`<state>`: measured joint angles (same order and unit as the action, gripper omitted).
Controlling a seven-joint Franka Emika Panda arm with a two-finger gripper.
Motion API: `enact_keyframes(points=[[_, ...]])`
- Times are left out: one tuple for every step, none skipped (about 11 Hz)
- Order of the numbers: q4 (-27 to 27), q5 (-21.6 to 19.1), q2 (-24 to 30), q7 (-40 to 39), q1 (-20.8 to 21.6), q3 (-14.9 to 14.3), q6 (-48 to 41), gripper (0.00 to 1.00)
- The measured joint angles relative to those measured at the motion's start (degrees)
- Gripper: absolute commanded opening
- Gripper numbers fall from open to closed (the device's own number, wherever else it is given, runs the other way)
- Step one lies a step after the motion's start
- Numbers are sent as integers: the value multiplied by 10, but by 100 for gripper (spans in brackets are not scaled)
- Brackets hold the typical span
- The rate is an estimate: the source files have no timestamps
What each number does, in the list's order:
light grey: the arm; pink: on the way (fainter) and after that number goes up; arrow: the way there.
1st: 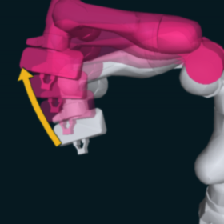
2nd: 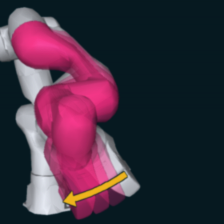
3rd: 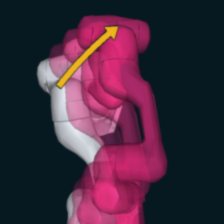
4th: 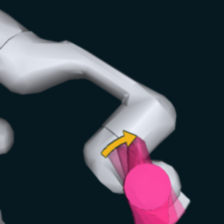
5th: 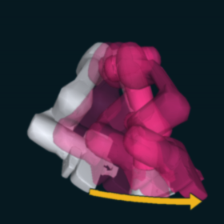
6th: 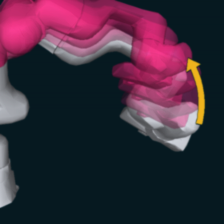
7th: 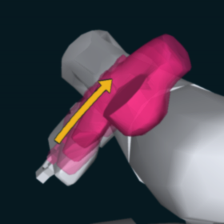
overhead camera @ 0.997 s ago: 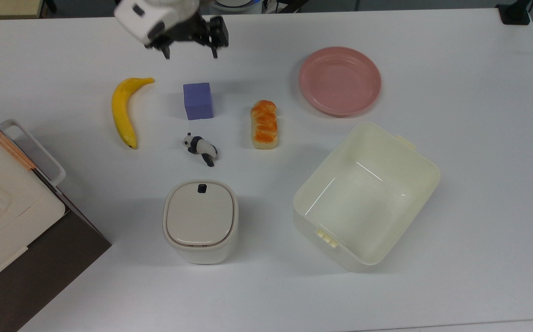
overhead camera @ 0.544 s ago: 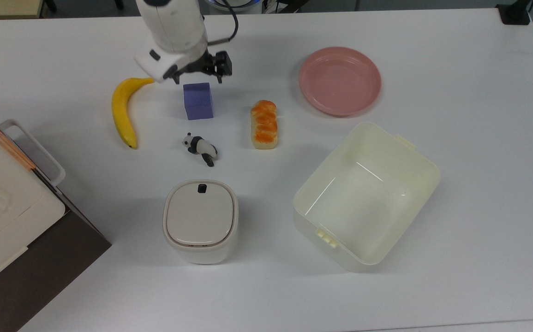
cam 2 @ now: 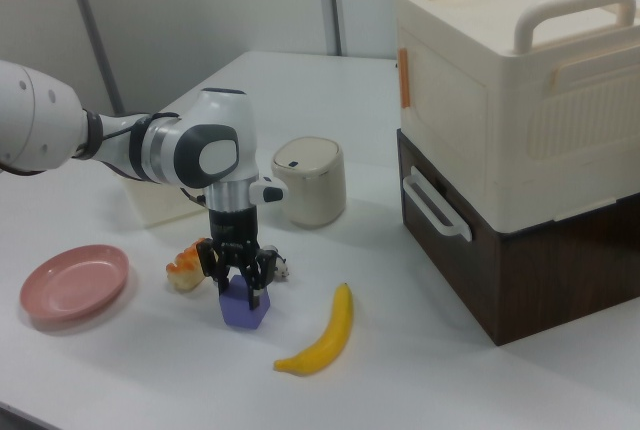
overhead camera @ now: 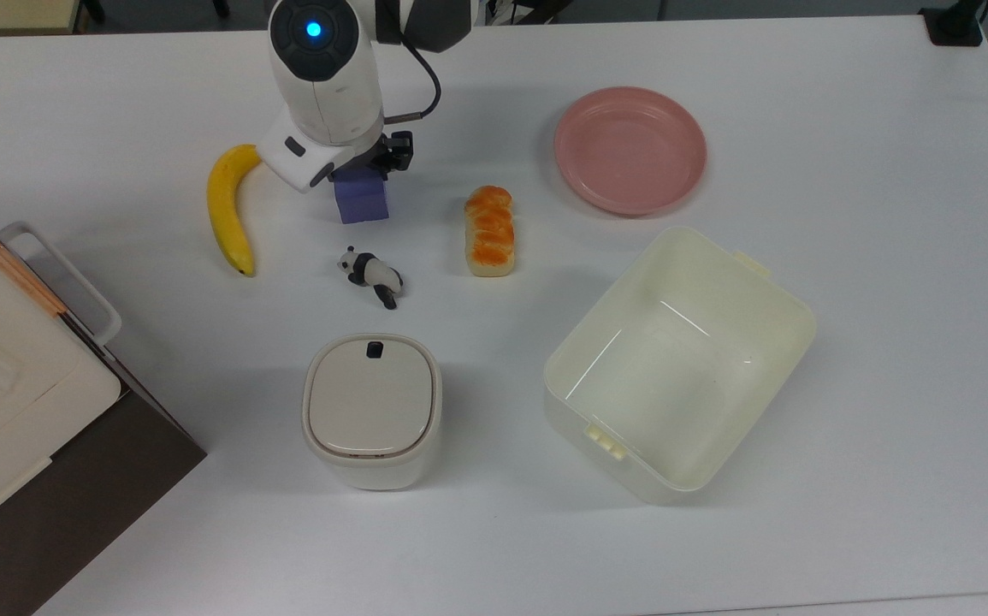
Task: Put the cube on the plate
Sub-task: 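Close the gripper on the purple cube, then lift the cube and carry it over the pink plate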
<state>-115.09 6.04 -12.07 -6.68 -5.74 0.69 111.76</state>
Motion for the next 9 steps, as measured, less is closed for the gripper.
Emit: enact_keyframes(points=[[2,0,1,0,0,0,0,30],[3,0,1,-1,0,1,0,30],[5,0,1,-1,1,2,0,30],[10,0,4,-1,2,5,0,30],[15,0,11,-6,7,13,-10,31],[23,0,21,-6,13,30,-32,32],[33,0,32,-6,19,57,-59,32],[40,0,41,-6,23,89,-79,32],[42,0,49,-5,29,126,-88,32]])
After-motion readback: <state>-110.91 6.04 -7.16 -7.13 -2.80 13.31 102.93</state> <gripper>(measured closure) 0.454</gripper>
